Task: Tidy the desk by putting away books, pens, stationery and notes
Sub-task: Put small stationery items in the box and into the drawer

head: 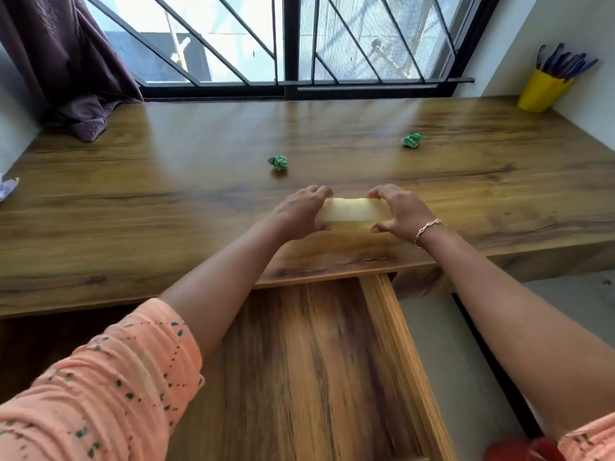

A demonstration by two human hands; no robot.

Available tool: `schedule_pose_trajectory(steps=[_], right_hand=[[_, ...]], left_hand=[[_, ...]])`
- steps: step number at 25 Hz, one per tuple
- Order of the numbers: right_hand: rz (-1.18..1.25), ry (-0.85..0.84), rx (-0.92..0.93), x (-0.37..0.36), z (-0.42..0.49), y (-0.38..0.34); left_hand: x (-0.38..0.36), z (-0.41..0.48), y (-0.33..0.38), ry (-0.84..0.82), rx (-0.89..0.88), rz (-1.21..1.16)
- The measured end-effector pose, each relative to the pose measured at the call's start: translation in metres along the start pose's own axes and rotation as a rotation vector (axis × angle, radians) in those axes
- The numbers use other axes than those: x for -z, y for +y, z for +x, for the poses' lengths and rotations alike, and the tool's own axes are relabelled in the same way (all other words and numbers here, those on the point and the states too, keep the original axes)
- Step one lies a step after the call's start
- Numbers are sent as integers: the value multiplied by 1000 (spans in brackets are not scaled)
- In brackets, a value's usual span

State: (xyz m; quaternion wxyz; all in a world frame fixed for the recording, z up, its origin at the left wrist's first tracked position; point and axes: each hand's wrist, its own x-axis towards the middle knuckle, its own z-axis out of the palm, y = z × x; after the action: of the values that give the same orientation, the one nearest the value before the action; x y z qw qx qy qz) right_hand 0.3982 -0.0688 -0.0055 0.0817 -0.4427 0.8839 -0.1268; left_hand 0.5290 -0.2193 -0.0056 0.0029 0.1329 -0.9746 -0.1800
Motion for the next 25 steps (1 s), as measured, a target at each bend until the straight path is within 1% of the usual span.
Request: schedule_pose_trajectory(steps=[2, 4, 8, 11, 15, 17, 22, 25], right_hand=[[13, 25, 56, 8, -25, -12], [20, 12, 108, 13, -58, -28], [57, -150, 169, -3, -127, -55], [-18, -267, 210, -34, -163, -67], [-173, -474, 259, -82, -188, -72], [-203, -560, 263, -100, -197, -73], [-206, -699, 276, -128, -205, -74], [-191, -725, 280, -135, -204, -74]], left_hand=[[11, -27, 6, 1, -16, -6], [20, -60, 13, -28, -22, 13], [10, -131, 21, -181, -4, 17], [-25, -174, 25, -278, 31, 2], [-76, -210, 30, -362, 65, 29], [-95, -221, 32, -413, 65, 60], [-119, -236, 26, -516, 80, 108], [-122, -240, 24, -535, 88, 97]])
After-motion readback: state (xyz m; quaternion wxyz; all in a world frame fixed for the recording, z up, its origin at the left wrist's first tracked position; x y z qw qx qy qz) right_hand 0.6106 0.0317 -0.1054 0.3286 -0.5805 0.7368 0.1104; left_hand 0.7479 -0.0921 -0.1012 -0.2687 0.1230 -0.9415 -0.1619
